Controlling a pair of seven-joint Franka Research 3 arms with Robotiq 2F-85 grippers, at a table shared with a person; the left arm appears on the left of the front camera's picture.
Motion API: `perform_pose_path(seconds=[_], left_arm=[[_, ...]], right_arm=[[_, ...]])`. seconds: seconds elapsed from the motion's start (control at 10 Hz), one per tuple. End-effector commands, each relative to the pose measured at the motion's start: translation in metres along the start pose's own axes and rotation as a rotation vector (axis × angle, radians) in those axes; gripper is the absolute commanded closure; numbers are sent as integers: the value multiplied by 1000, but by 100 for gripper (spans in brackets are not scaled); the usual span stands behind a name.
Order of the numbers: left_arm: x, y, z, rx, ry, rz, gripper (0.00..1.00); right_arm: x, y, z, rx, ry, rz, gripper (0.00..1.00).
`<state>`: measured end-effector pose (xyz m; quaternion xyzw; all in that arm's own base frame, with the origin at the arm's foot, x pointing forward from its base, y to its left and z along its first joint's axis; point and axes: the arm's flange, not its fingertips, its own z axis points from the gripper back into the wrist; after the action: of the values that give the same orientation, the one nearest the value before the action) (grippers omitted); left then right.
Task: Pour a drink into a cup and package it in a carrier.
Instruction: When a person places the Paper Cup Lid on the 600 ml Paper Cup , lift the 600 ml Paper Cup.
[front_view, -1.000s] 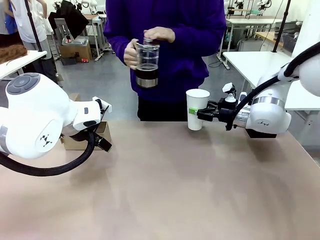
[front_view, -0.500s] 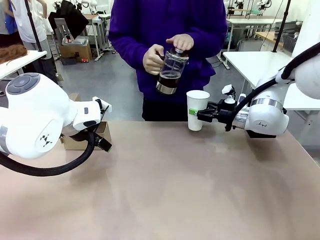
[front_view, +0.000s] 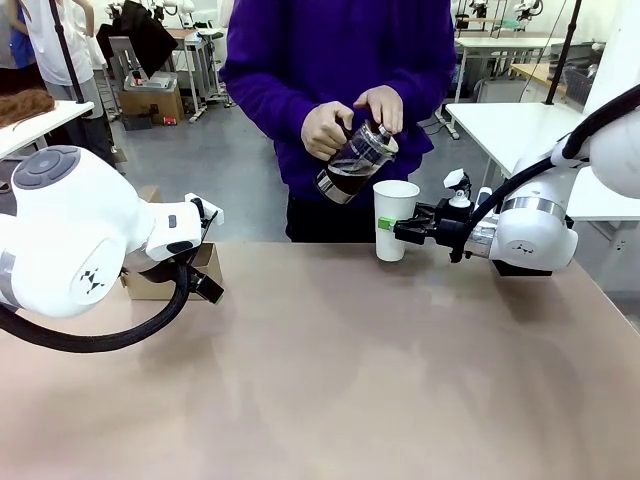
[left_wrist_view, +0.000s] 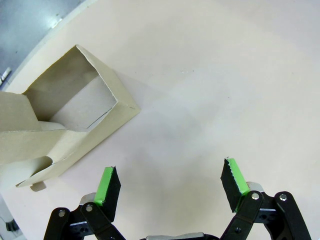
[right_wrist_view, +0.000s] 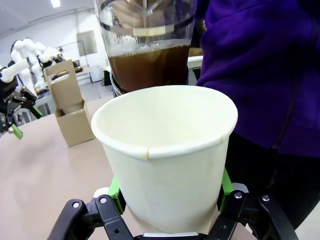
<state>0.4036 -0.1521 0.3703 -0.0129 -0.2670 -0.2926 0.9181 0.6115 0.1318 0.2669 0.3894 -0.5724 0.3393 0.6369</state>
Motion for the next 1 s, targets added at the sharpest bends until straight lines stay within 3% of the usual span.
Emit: perform_pose_path(seconds=[0.0,0.9], left_arm=[[0,0,0,-1,-1,1,0],[0,0,0,-1,-1,1,0]], right_arm=[[1,1,-2,-6,-11,0,20],[1,1,-2,-6,-11,0,20]])
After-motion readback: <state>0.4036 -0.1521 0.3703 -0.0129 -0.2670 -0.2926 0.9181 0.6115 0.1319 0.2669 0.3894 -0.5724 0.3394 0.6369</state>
